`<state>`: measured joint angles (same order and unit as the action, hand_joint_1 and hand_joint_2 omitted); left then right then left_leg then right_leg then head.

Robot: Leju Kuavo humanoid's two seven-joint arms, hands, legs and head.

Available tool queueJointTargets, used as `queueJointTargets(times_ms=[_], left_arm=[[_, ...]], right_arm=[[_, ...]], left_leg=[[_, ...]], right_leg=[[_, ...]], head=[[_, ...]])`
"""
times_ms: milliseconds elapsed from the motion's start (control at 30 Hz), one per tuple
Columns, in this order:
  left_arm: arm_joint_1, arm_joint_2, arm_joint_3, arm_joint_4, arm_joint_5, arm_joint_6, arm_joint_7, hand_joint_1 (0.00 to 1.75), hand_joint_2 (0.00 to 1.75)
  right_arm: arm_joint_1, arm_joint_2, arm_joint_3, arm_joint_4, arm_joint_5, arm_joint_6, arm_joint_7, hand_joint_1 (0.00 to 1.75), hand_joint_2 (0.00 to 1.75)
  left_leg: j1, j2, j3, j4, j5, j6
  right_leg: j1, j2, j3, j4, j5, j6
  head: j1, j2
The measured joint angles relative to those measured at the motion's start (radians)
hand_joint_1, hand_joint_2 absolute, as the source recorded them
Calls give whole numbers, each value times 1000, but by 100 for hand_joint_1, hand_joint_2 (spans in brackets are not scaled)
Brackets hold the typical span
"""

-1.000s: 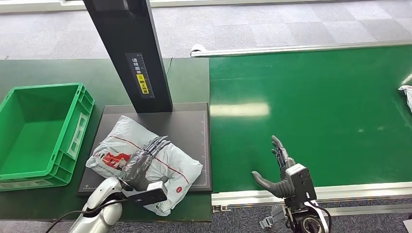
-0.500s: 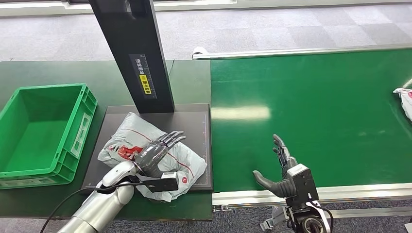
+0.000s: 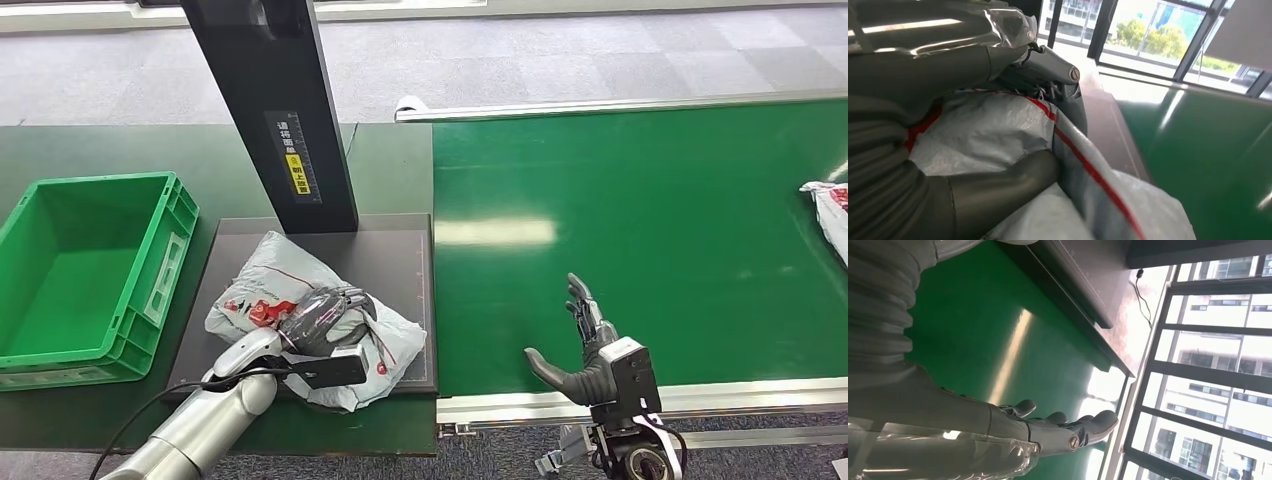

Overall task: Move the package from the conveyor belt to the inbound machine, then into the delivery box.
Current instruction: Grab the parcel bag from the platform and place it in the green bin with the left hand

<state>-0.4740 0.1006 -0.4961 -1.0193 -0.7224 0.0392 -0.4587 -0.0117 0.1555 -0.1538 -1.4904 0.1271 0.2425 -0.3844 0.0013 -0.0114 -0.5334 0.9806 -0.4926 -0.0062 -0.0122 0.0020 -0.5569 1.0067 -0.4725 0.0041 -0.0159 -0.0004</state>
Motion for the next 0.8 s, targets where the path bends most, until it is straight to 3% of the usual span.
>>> queueJointTargets(times_ms=[200, 600, 667, 800], left_arm=[[-5, 38, -2, -104, 21, 6, 14, 175, 175], [-31, 39, -29, -116, 27, 10, 7, 175, 175], [-30, 42, -31, -127, -6, 61, 1, 175, 175], [-32, 76, -14, -250, -100, 253, 32, 175, 175]], right_arm=[[0, 5, -6, -23, 0, -7, 11, 0, 175], [1, 20, -31, -55, 2, -12, 17, 0, 175], [3, 20, -32, -55, -2, -11, 16, 0, 175], [14, 15, -31, -49, -22, -13, -5, 0, 175]], left_leg=[[0, 0, -5, 0, 0, 0], [0, 1, -7, 0, 0, 0], [0, 1, -8, 0, 0, 0], [0, 1, -10, 0, 0, 0]], right_leg=[[0, 0, -6, 0, 0, 0], [0, 1, -8, 0, 0, 0], [0, 1, -9, 0, 0, 0], [1, 1, -10, 0, 0, 0]], head=[[0, 0], [0, 0], [0, 0], [0, 0]])
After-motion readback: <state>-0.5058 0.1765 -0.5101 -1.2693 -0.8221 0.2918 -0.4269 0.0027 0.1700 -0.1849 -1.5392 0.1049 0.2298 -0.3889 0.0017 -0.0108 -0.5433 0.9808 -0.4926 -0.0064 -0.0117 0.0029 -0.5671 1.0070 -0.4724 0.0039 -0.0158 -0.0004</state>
